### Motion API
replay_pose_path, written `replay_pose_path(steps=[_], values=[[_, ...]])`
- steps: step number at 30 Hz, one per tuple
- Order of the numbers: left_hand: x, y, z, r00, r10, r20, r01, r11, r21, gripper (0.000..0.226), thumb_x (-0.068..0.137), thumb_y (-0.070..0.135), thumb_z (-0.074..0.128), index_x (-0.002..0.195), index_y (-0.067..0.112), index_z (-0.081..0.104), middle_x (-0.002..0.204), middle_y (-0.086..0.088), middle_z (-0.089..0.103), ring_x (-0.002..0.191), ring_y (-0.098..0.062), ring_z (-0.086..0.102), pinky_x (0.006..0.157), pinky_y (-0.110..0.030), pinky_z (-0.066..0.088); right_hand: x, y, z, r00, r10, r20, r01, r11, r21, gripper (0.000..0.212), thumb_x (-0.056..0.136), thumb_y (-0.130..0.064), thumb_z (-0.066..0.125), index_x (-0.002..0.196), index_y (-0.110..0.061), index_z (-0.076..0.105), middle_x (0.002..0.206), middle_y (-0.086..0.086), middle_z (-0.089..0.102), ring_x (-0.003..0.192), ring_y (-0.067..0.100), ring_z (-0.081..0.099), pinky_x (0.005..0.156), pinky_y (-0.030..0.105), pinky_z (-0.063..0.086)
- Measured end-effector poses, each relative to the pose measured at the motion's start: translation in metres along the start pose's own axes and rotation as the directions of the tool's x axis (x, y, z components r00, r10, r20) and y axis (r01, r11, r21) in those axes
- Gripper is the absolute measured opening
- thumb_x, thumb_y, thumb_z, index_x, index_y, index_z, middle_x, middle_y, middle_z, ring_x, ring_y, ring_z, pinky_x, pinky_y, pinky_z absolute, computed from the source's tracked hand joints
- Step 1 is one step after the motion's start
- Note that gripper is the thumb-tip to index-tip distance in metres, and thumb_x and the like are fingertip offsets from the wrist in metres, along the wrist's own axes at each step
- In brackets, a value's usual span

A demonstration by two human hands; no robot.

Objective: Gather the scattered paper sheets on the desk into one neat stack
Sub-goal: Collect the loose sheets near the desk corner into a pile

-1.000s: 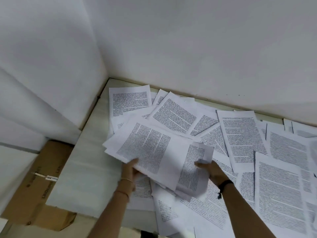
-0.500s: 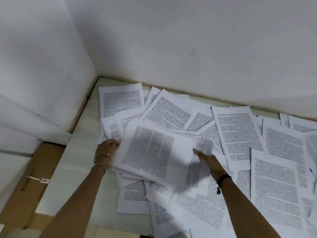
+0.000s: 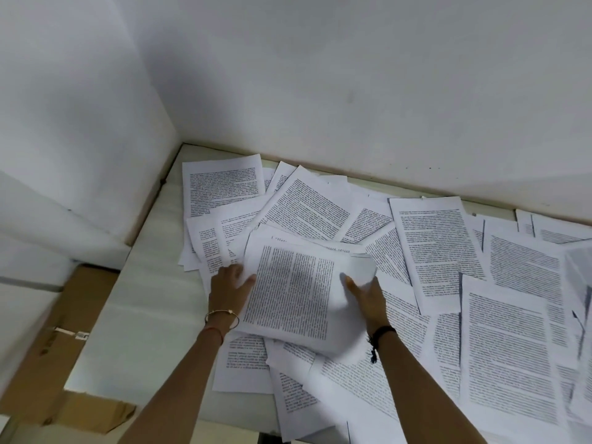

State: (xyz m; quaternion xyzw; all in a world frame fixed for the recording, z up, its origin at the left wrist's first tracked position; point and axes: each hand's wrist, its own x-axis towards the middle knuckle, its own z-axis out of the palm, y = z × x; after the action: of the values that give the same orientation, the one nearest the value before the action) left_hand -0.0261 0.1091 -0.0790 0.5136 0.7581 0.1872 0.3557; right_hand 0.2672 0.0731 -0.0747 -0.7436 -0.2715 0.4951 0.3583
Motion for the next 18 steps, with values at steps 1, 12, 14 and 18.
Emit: replay_pose_path(steps=[1,12,14,18], values=[[-0.002,0.003,-0.004,1.0,0.0,0.021,0.001,0.999,-0.052,0.041,0.084,0.034,0.063,0.114,0.007,0.058,0.113,-0.017,0.059,0.107,-0.033,0.055,0.093,-0.042,0.046,-0.001,-0.001,0.001,1.0,0.0,0.012,0.0,0.998,-0.055,0.054,0.077,-0.043,0.072,0.123,-0.021,0.056,0.115,0.002,0.067,0.106,0.022,0.061,0.092,0.039,0.05],[-0.043,0.012,0.013,0.83,-0.545,0.117,0.389,0.417,-0.822,0.057,0.07,0.045,0.074,0.112,0.009,0.061,0.108,-0.011,0.064,0.094,-0.025,0.06,0.093,-0.037,0.048,-0.055,-0.012,0.046,0.854,0.267,0.447,-0.416,0.867,0.276,0.018,0.082,0.004,0.065,0.099,0.0,0.066,0.094,0.015,0.07,0.077,0.023,0.07,0.061,0.031,0.058],[-0.044,-0.001,0.012,0.849,-0.494,0.187,0.444,0.478,-0.757,0.047,0.077,0.022,0.074,0.119,0.005,0.059,0.116,-0.014,0.063,0.094,-0.026,0.06,0.091,-0.035,0.048,-0.054,-0.012,0.045,0.867,0.22,0.447,-0.326,0.929,0.175,0.032,0.078,-0.005,0.073,0.109,-0.002,0.065,0.099,0.012,0.072,0.088,0.025,0.07,0.072,0.035,0.059],[-0.041,-0.022,0.001,0.861,-0.472,0.192,0.48,0.627,-0.614,0.05,0.081,0.016,0.07,0.126,0.003,0.053,0.128,-0.016,0.058,0.11,-0.033,0.058,0.098,-0.041,0.047,-0.034,-0.026,0.034,0.978,-0.017,0.207,0.028,0.998,-0.051,0.053,0.071,-0.049,0.079,0.109,-0.022,0.054,0.096,-0.001,0.064,0.088,0.015,0.062,0.079,0.029,0.05]])
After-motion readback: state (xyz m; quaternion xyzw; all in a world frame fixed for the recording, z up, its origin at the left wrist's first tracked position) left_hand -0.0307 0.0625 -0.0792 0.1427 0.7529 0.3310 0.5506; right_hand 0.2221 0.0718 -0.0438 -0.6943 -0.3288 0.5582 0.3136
